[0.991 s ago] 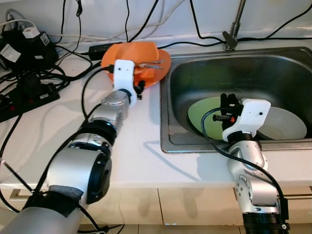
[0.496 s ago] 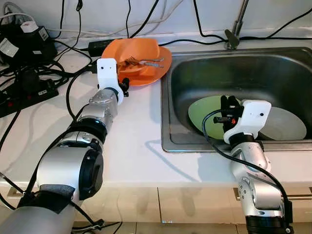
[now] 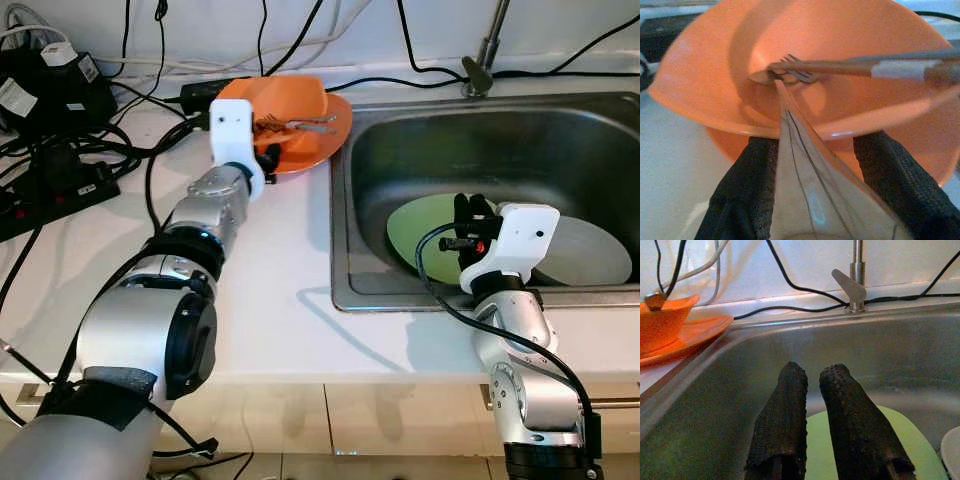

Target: Kitchen organization

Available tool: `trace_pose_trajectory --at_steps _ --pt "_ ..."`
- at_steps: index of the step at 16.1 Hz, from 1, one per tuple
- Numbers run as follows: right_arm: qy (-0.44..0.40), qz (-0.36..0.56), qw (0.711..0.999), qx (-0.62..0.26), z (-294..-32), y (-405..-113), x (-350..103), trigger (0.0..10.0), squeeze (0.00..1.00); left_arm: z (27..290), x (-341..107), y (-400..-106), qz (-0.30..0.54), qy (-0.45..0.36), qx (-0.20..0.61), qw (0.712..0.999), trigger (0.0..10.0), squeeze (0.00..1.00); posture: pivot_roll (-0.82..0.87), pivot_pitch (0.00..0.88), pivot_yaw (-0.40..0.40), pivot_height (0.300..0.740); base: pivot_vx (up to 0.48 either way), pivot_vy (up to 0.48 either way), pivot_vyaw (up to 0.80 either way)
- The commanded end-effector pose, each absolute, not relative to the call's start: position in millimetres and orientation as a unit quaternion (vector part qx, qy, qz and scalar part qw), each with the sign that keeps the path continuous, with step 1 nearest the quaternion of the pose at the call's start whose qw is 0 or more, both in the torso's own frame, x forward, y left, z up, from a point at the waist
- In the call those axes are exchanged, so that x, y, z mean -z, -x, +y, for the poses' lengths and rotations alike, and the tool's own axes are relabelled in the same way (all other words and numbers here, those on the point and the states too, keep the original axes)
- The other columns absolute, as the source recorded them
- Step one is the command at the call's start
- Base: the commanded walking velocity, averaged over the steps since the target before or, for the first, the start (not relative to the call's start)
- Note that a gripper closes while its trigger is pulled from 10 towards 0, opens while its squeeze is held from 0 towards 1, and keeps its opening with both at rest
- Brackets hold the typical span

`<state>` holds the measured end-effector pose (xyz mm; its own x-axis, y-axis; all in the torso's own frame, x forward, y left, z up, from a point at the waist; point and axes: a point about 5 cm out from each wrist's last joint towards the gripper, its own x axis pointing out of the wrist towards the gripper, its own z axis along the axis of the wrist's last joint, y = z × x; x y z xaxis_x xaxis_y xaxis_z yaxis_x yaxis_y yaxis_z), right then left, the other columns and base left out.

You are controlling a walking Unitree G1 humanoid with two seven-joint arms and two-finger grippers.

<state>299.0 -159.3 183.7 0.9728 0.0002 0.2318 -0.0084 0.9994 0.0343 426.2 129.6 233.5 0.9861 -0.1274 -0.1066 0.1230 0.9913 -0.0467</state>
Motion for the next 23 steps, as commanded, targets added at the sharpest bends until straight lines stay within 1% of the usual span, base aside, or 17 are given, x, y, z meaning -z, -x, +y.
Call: trace_pose_trajectory --at_steps 1,5,9,17,20,23 --pt "-0.023 -0.081 0.996 0.002 -159.3 -295.9 -168.3 10.0 0.00 121.1 -240.3 -427.2 0.062 -0.002 0.083 0.995 10.0 0.00 -0.10 0.168 0.130 0.740 0.000 0.000 0.00" --pt "-0.027 -0.075 0.997 0.008 -157.9 -291.0 -164.2 10.0 0.00 106.6 -240.8 -426.4 0.079 -0.026 0.108 0.991 10.0 0.00 -0.09 0.191 0.150 0.740 0.000 0.000 0.00" --pt "-0.029 -0.069 0.997 0.016 -159.7 -285.2 -161.2 10.0 0.00 103.8 -236.7 -425.8 0.090 -0.027 0.101 0.990 10.0 0.00 -0.10 0.210 0.161 0.740 0.000 0.000 0.00" --pt "-0.028 -0.058 0.998 0.020 -161.2 -282.0 -157.7 10.0 0.00 111.7 -214.0 -422.1 0.141 -0.017 0.074 0.987 10.0 0.00 -0.06 0.233 0.168 0.740 0.000 0.000 0.00" --pt "-0.026 -0.060 0.998 0.018 -161.9 -286.9 -158.8 10.0 0.00 117.9 -208.7 -421.1 0.149 -0.013 0.077 0.986 10.0 0.00 -0.05 0.209 0.169 0.740 0.000 0.000 0.00" --pt "-0.024 -0.071 0.997 0.013 -161.5 -293.9 -164.5 10.0 0.00 123.1 -208.0 -420.7 0.156 0.022 0.078 0.984 10.0 0.00 -0.04 0.191 0.167 0.740 0.000 0.000 0.00"
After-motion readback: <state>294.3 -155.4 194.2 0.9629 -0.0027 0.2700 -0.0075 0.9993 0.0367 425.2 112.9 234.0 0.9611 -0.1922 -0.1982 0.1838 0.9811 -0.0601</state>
